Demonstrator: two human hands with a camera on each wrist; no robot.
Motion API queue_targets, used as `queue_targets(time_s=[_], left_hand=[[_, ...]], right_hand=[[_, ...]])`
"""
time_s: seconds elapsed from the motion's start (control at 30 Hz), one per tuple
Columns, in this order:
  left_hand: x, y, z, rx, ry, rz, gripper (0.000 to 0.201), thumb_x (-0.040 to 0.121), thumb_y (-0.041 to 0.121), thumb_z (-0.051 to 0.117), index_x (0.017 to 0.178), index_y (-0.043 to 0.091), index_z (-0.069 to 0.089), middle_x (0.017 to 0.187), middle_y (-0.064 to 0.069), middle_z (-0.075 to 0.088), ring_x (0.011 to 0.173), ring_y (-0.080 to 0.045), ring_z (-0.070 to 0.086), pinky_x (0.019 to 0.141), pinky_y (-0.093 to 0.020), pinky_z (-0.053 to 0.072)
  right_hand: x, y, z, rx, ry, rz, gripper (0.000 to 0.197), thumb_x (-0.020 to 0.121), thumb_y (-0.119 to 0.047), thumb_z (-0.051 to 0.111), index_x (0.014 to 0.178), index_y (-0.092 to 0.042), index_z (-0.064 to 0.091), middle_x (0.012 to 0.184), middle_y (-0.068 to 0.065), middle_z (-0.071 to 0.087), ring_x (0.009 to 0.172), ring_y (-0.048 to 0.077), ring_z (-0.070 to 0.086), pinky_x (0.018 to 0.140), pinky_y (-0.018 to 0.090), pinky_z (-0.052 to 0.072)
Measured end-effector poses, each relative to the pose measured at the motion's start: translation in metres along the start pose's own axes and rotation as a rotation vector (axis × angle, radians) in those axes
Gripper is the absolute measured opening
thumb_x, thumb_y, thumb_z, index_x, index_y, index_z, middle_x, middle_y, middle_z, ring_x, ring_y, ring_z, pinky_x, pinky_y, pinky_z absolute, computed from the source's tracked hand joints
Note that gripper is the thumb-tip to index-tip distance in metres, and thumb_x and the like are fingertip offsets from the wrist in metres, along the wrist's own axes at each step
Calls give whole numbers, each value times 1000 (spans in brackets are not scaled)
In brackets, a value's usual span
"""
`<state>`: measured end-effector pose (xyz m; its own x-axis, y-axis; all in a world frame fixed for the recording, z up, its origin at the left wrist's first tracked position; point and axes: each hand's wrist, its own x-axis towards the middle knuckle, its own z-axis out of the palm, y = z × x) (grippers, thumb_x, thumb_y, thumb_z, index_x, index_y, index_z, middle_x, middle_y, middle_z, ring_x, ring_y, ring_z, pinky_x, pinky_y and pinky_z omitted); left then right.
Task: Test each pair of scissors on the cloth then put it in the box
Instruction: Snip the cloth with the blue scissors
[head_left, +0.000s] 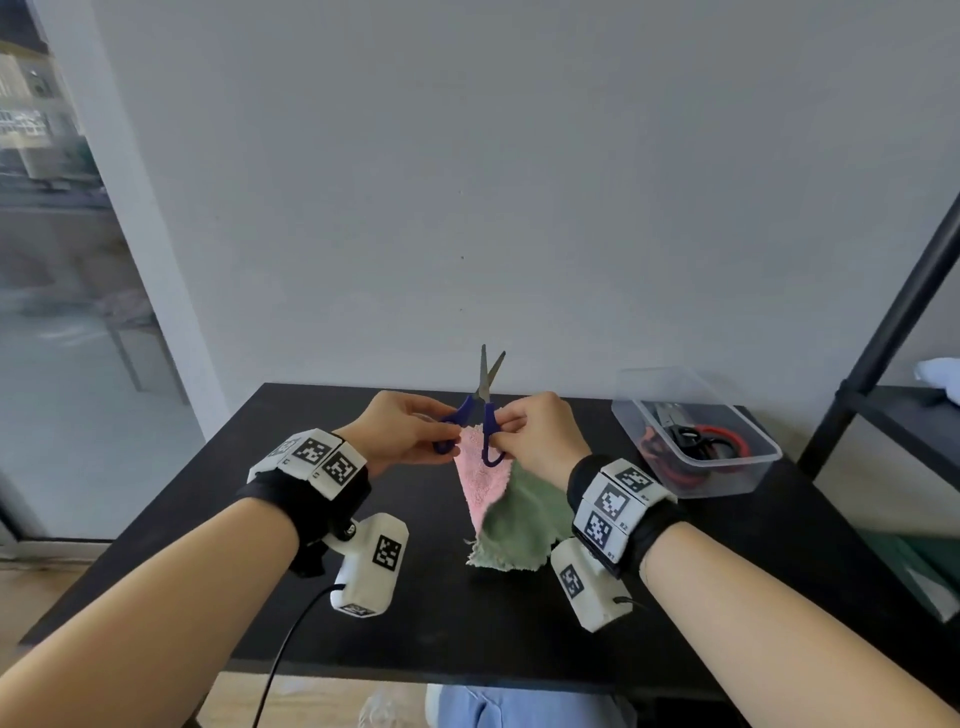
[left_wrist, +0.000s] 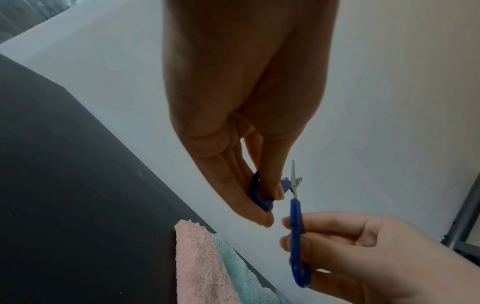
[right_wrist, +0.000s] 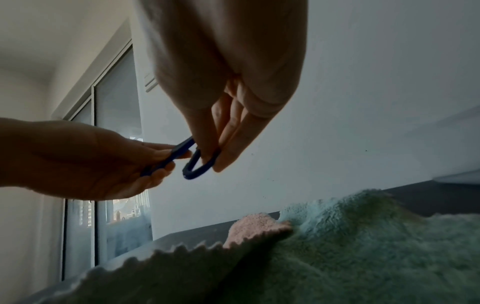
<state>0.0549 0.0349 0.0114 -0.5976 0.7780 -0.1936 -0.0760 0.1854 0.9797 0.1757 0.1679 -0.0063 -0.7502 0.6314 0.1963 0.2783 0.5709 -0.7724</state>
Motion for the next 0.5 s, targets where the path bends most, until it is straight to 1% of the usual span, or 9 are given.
queue_targets(time_s=[0.07, 0.17, 0.27, 0.4, 0.5], left_hand=[[-1, 2, -1, 12, -19, -18, 16, 83, -9, 64, 97, -2, 67, 93, -24, 64, 73, -26, 66, 62, -26, 59], [0, 6, 0, 7, -24, -36, 15, 87, -10, 58, 95, 1, 65, 88, -18, 60, 75, -23, 62, 61, -22, 58], [3, 6, 0, -47, -4, -42, 15, 89, -9, 54, 92, 2, 65, 83, -14, 57, 74, -20, 58, 60, -19, 57], [9, 6, -3, -133, 45, -21, 13, 89, -9, 54, 88, 0, 64, 76, -11, 57, 67, -15, 56, 57, -17, 55], [12, 4, -5, -180, 94, 10, 12, 88, -9, 57, 96, -1, 62, 79, -10, 59, 68, -15, 57, 57, -16, 54]], right_hand=[[0, 3, -2, 6, -15, -1, 18, 75, -5, 74, 92, -11, 76, 79, 3, 73, 78, 14, 69, 81, 36, 57], [1, 5, -5, 17, -28, -21, 19, 74, -4, 74, 91, -11, 76, 78, 2, 72, 78, 15, 69, 80, 37, 58], [3, 6, -7, 20, -43, -40, 18, 74, -5, 75, 91, -11, 76, 80, 4, 74, 78, 16, 70, 79, 39, 58], [6, 7, -9, 19, -52, -48, 19, 73, -4, 75, 91, -9, 76, 81, 7, 74, 78, 17, 70, 79, 40, 58], [7, 9, -10, 2, -75, -51, 21, 73, -3, 75, 94, -8, 76, 84, 7, 74, 79, 16, 70, 79, 39, 58]])
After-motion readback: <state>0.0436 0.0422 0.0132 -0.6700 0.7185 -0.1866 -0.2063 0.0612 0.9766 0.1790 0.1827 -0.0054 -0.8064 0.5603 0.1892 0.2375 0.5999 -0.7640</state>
